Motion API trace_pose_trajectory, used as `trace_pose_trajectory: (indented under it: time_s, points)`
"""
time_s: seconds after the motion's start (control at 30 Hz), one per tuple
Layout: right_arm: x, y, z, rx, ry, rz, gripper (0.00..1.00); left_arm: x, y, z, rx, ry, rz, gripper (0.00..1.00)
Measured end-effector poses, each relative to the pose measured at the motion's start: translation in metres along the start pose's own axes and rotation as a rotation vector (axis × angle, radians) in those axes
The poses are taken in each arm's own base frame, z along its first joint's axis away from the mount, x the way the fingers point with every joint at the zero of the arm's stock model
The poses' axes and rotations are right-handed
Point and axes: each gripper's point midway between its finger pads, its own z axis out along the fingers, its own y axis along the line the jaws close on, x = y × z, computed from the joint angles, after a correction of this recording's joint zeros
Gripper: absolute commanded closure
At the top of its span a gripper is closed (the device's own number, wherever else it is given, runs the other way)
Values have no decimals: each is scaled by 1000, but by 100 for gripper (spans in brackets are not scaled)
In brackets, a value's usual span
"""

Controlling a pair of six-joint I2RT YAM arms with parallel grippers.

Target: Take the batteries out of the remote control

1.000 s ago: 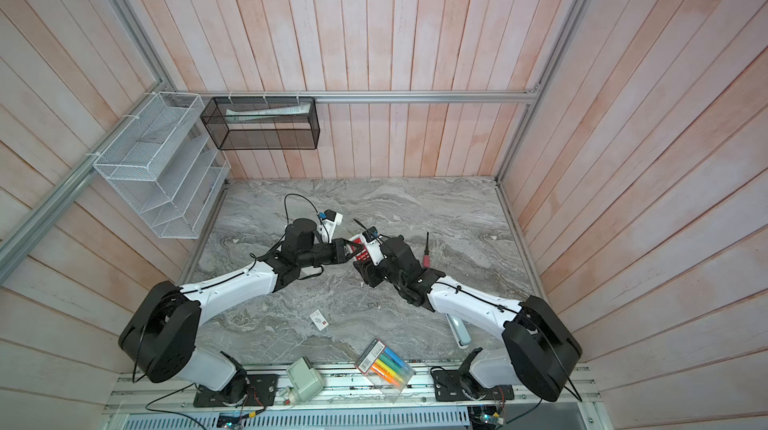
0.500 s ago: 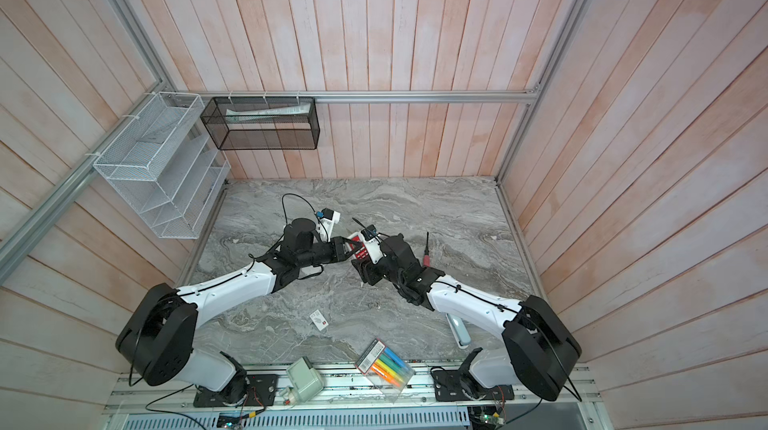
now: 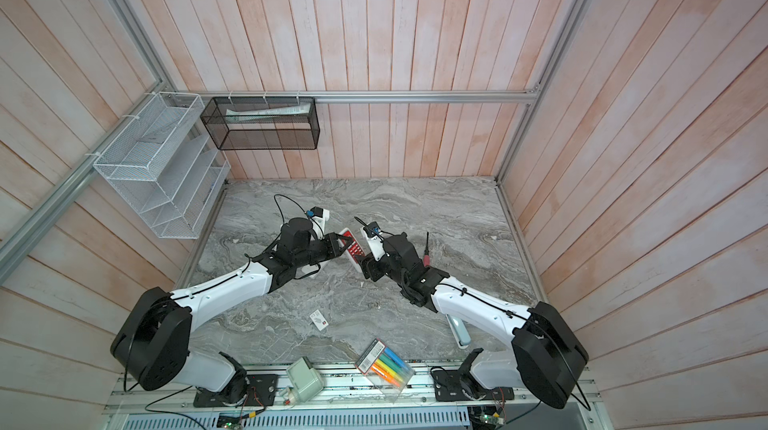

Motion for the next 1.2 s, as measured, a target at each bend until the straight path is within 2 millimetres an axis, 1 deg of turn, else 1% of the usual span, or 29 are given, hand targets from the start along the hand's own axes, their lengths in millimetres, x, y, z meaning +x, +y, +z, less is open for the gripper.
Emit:
trace_pose_trajectory:
  time_s: [0.2, 0.3, 0.43, 0.6, 0.73, 0.8, 1.0, 1.2]
  points:
    - [-1, 8, -3, 71, -17, -95, 28, -11, 12, -4, -57, -51, -59, 97]
    - [3, 11, -4, 114, -31, -151, 28, -19, 17, -7, -74, -79, -93, 97]
    - [11, 13, -6, 170, -50, -231, 29, -26, 20, -12, -87, -110, -123, 97]
    - [11, 23, -6, 216, -95, -338, 31, -31, 19, -17, -93, -131, -147, 98]
    - [11, 35, -1, 237, -119, -414, 33, -32, 17, -19, -87, -137, -160, 98]
    - [13, 37, 3, 250, -122, -439, 34, -33, 16, -19, -85, -138, -165, 98]
    - [21, 34, 18, 308, -118, -496, 34, -33, 14, -21, -79, -141, -180, 98]
    - [20, 31, 28, 366, -147, -547, 34, -33, 11, -22, -62, -135, -196, 98]
